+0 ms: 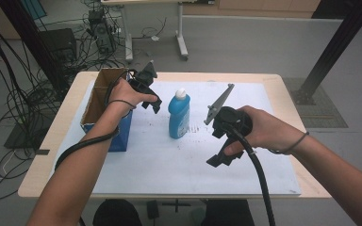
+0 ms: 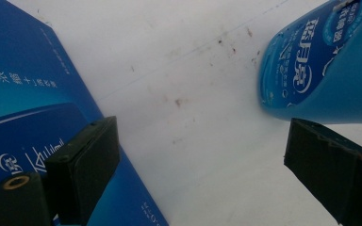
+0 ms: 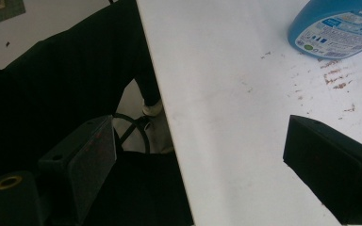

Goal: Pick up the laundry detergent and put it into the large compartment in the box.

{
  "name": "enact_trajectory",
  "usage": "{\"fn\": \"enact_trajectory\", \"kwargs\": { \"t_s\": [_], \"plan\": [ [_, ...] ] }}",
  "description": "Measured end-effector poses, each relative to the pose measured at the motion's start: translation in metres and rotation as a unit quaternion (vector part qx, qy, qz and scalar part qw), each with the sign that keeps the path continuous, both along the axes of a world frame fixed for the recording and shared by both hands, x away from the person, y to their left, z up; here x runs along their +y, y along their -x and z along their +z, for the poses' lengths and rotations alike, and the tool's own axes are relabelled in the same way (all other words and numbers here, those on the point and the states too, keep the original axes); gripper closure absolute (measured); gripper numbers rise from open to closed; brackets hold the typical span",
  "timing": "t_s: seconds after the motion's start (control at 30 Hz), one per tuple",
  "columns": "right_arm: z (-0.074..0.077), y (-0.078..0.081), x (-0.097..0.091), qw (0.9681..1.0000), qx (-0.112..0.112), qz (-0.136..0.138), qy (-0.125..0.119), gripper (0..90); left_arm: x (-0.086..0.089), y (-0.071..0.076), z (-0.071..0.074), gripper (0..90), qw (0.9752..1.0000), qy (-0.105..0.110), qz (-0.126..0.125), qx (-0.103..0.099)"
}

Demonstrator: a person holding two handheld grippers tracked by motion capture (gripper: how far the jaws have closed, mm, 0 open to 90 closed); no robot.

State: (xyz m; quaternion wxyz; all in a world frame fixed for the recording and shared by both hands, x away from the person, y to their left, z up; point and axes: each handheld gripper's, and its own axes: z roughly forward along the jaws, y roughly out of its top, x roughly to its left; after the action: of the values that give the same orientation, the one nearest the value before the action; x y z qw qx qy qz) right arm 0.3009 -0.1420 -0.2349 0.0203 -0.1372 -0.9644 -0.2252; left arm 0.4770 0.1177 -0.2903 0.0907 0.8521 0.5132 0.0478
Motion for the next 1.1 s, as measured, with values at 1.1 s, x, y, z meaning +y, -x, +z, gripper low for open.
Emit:
{"fn": "enact_trajectory", "kwargs": {
  "t_s": [1.1],
  "plan": [
    [0.000, -0.002, -0.004, 1.0000, 0.001, -0.003, -0.004, 9.5, 0.006, 0.002, 0.011, 11.5, 0.9999, 0.012, 0.003, -0.007]
  ]
}}
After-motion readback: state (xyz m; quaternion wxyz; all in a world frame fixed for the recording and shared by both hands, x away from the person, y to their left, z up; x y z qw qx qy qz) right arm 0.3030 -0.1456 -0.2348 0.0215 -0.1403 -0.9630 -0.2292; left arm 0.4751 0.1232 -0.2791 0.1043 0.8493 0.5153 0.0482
